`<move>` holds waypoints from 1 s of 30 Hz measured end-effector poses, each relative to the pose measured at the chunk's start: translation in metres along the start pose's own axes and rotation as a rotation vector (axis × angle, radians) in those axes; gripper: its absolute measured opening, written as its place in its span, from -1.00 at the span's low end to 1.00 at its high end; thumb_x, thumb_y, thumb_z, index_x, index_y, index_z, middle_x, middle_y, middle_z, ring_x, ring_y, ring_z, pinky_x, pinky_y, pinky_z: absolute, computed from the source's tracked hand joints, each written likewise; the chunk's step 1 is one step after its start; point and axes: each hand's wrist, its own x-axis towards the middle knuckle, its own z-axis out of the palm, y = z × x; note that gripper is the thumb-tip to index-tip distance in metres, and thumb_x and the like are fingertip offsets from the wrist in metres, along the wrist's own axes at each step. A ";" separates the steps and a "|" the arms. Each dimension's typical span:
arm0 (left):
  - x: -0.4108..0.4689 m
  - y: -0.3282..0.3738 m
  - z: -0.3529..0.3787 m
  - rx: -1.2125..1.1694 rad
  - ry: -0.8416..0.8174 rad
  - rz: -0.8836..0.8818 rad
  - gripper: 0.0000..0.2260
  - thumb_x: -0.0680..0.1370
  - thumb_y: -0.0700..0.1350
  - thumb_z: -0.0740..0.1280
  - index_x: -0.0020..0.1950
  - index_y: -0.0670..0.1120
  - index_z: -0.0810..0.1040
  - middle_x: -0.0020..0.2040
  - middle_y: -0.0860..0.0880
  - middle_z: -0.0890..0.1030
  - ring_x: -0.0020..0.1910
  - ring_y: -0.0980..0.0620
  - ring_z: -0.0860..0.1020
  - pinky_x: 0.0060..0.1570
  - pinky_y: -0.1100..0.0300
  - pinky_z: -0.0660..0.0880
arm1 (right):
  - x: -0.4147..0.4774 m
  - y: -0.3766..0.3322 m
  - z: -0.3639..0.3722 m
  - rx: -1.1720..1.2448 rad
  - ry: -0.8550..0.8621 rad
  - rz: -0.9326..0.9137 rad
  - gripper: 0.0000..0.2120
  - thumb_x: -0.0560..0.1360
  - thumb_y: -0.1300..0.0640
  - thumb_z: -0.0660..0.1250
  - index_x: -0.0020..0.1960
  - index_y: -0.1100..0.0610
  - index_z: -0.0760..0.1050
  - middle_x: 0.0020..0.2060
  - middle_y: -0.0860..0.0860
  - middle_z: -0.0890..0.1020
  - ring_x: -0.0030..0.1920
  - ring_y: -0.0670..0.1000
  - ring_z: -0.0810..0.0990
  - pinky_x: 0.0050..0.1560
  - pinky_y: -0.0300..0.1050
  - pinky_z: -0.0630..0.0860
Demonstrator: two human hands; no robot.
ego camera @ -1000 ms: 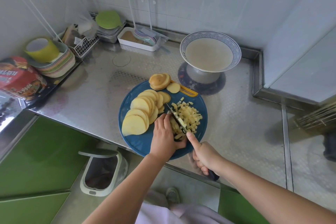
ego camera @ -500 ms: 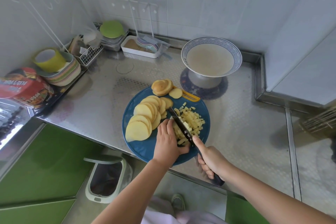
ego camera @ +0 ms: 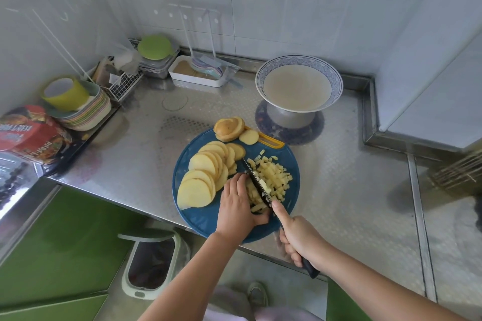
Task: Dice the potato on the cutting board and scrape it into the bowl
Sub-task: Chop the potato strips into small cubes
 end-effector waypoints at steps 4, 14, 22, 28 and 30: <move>0.000 -0.001 0.001 0.016 0.019 0.011 -0.17 0.24 0.30 0.28 0.37 -0.18 0.35 0.28 -0.10 0.43 0.28 -0.09 0.36 0.33 0.04 0.31 | -0.001 0.003 -0.001 -0.002 0.010 0.009 -0.34 0.51 -0.45 -0.02 -0.42 0.10 0.11 -0.68 -0.03 0.20 -0.69 -0.02 0.20 -0.57 -0.23 0.23; 0.001 -0.002 0.004 -0.015 0.014 0.014 -0.17 0.23 0.20 0.41 0.37 -0.21 0.33 0.27 -0.15 0.43 0.28 -0.15 0.39 0.32 0.01 0.32 | 0.008 -0.004 0.005 -0.053 0.009 0.042 -0.32 0.47 -0.50 -0.06 -0.41 0.11 0.16 -0.70 -0.03 0.24 -0.69 -0.01 0.25 -0.56 -0.21 0.28; 0.002 0.002 0.000 0.023 0.010 0.004 -0.19 0.23 0.20 0.44 0.35 -0.21 0.36 0.24 -0.14 0.45 0.24 -0.13 0.40 0.28 0.03 0.37 | 0.010 -0.008 0.010 0.053 0.012 -0.030 -0.28 0.47 -0.51 -0.02 -0.49 0.10 0.13 -0.64 0.03 0.24 -0.65 0.02 0.24 -0.54 -0.14 0.26; 0.005 0.006 -0.006 0.057 0.005 0.003 -0.16 0.23 0.29 0.26 0.35 -0.24 0.37 0.25 -0.15 0.46 0.24 -0.15 0.43 0.29 0.04 0.36 | 0.006 -0.017 -0.003 -0.025 -0.008 0.004 -0.30 0.49 -0.50 -0.04 -0.46 0.10 0.13 -0.67 0.01 0.23 -0.67 0.01 0.25 -0.56 -0.17 0.28; 0.005 0.006 -0.004 0.058 0.011 -0.006 -0.17 0.23 0.27 0.32 0.33 -0.24 0.39 0.23 -0.15 0.47 0.21 -0.16 0.44 0.26 0.04 0.38 | 0.004 -0.018 -0.004 -0.049 0.004 0.006 -0.30 0.51 -0.48 -0.05 -0.45 0.12 0.15 -0.69 -0.01 0.24 -0.68 0.00 0.25 -0.56 -0.17 0.28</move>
